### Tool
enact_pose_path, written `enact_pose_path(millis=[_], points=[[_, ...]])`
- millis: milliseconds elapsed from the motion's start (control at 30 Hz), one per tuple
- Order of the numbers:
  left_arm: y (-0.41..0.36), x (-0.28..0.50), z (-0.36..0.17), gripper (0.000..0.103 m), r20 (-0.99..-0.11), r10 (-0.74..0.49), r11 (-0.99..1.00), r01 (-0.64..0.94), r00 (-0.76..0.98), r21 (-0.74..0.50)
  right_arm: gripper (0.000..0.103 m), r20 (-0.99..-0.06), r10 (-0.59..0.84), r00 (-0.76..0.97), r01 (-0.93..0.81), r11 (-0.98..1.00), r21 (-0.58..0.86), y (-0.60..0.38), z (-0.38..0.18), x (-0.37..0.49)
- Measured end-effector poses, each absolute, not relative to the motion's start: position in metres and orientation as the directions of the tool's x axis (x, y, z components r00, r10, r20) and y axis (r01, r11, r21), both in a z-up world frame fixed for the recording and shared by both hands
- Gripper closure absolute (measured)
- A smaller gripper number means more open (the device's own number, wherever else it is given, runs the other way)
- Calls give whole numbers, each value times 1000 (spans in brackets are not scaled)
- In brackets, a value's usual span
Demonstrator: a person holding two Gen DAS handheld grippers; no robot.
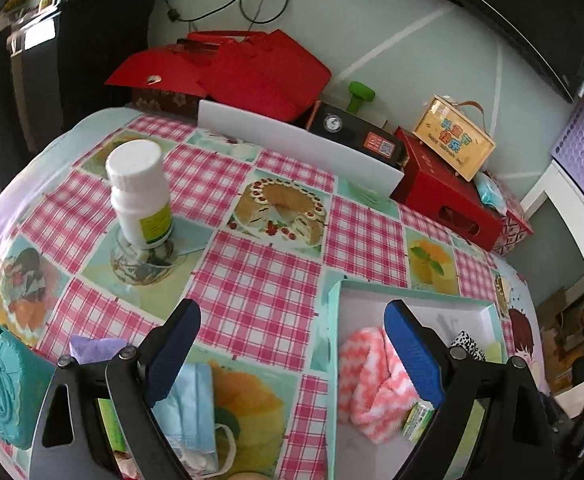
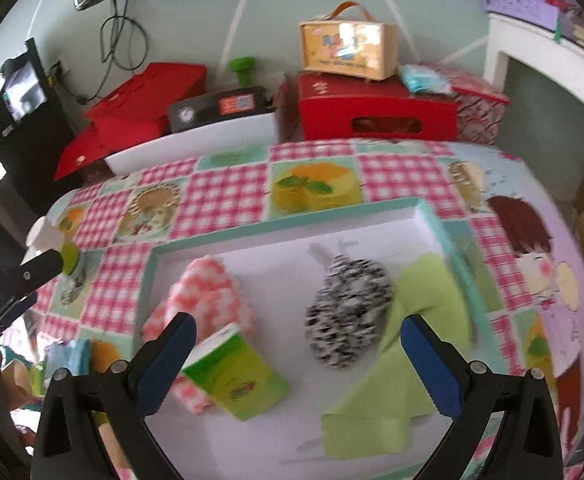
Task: Organize soft objects
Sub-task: 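Withdraw both tools from the tray back toward the remaining pile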
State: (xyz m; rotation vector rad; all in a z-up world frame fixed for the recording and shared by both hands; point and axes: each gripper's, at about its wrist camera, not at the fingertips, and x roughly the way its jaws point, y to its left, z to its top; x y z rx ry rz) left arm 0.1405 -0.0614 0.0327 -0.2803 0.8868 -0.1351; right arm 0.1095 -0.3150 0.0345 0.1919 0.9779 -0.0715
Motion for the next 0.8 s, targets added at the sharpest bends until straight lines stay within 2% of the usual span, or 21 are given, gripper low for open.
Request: enact_pose_path(millis=[367,800], points=[[-6,131,51,10,-720,-163,954,-79,674,-290,0,-766,156,624,9,978,207,-272,47,115],[62,110,76,10,-737,-111,961,-117,667,-250,0,-757,335,561,-147,940,307,-210,48,112]])
